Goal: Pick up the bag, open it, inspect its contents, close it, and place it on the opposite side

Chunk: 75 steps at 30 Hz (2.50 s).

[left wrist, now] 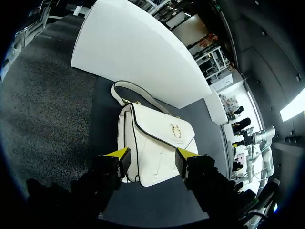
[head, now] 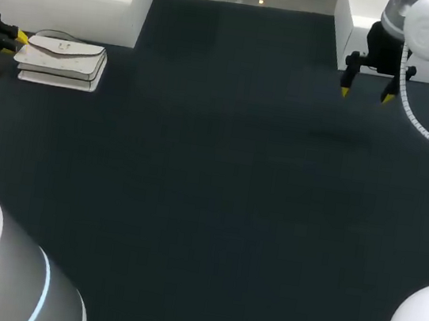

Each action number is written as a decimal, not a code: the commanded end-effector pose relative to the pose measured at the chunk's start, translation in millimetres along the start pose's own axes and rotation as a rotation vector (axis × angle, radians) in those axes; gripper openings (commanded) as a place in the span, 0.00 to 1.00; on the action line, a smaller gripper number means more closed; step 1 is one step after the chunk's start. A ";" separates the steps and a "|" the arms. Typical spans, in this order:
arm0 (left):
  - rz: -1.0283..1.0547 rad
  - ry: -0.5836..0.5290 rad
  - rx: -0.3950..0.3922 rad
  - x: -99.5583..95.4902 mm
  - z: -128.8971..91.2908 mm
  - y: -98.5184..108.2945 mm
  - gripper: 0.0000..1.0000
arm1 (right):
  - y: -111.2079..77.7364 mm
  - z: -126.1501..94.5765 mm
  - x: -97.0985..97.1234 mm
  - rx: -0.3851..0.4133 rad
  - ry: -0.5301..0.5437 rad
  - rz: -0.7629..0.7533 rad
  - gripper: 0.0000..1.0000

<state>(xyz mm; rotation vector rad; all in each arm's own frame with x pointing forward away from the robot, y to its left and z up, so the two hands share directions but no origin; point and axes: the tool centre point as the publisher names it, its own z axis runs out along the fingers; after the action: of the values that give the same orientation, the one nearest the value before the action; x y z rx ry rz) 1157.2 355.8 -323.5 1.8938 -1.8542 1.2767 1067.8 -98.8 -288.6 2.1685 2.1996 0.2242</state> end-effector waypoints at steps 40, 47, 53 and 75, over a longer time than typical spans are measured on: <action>-0.006 -0.423 -0.564 162.5 -24.2 95.8 1.00 | 0.2 -0.7 0.2 0.002 -0.003 0.001 1.00; 0.018 -0.527 -0.515 177.1 -19.0 101.9 1.00 | 0.2 -0.7 0.2 0.002 -0.003 0.001 1.00; 0.049 -0.607 -0.479 187.5 -15.3 104.5 1.00 | 0.2 -0.7 0.2 0.002 -0.003 0.001 1.00; 0.051 -0.609 -0.455 182.8 -2.6 98.6 1.00 | 0.2 -0.7 0.2 0.002 -0.003 0.001 1.00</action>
<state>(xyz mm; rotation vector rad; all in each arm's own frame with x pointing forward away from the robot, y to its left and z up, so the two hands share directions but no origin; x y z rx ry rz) 1043.5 208.8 -238.3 2.0614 -2.1913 0.1630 1068.0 -98.8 -288.6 2.1688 2.1999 0.2239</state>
